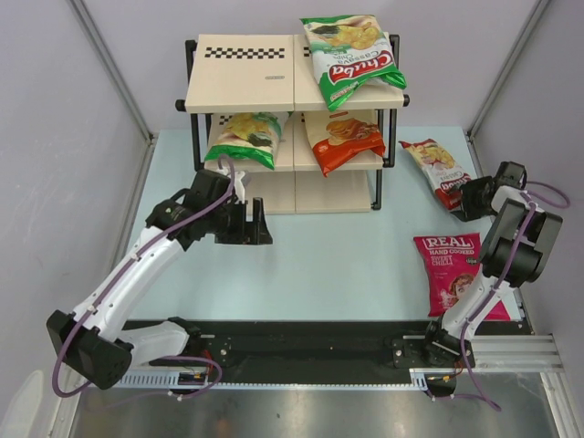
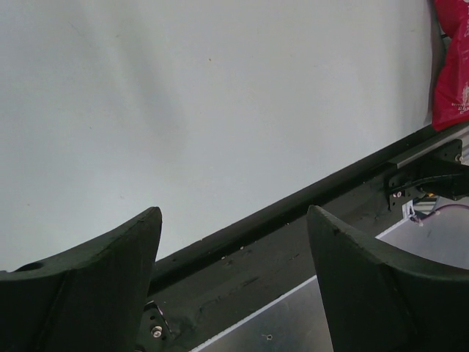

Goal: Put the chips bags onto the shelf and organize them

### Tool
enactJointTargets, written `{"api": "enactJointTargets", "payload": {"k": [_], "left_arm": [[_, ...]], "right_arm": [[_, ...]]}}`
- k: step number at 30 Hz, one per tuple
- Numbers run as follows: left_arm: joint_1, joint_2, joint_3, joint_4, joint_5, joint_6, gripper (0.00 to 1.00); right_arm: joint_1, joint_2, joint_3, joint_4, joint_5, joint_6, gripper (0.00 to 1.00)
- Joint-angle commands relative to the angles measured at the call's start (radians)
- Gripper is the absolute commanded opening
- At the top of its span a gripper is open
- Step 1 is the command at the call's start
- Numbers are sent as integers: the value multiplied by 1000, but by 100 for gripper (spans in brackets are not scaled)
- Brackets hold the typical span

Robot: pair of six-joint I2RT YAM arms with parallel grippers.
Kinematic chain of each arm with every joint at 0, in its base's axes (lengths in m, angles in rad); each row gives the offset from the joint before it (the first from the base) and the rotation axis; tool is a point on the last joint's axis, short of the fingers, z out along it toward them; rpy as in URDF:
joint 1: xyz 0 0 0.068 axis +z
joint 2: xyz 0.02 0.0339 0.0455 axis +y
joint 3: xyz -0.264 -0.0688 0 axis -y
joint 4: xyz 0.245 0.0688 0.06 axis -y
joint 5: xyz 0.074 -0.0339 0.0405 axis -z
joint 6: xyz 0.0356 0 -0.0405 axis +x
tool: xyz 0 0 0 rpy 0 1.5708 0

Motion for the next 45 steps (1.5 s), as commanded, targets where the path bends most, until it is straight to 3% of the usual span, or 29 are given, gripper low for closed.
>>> {"api": "enactJointTargets", "payload": {"k": [1, 6, 7, 8, 11, 26, 33, 40, 45], "left_arm": [[0, 17, 60, -33, -10, -5, 84], [0, 48, 72, -44, -30, -9, 84], [0, 56, 76, -48, -33, -14, 84], [0, 65, 81, -48, -33, -15, 84], [0, 93, 86, -45, -26, -23, 84], [2, 117, 30, 91, -52, -32, 84], [0, 278, 76, 220, 48, -25, 84], [-17, 372, 147, 186, 42, -26, 83], [-30, 430, 236, 119, 46, -8, 83]], "right_arm": [[16, 52, 33, 35, -1, -34, 66], [41, 65, 33, 21, 20, -82, 48], [47, 70, 31, 25, 25, -83, 42], [52, 70, 33, 31, 28, -83, 25], [69, 64, 33, 44, 34, -68, 4], [256, -272, -1, -274, 110, -106, 0], [282, -467, -72, -427, 91, -123, 0], [340, -634, -90, -611, 33, -116, 0], [519, -738, -113, -685, 25, -5, 4]]}}
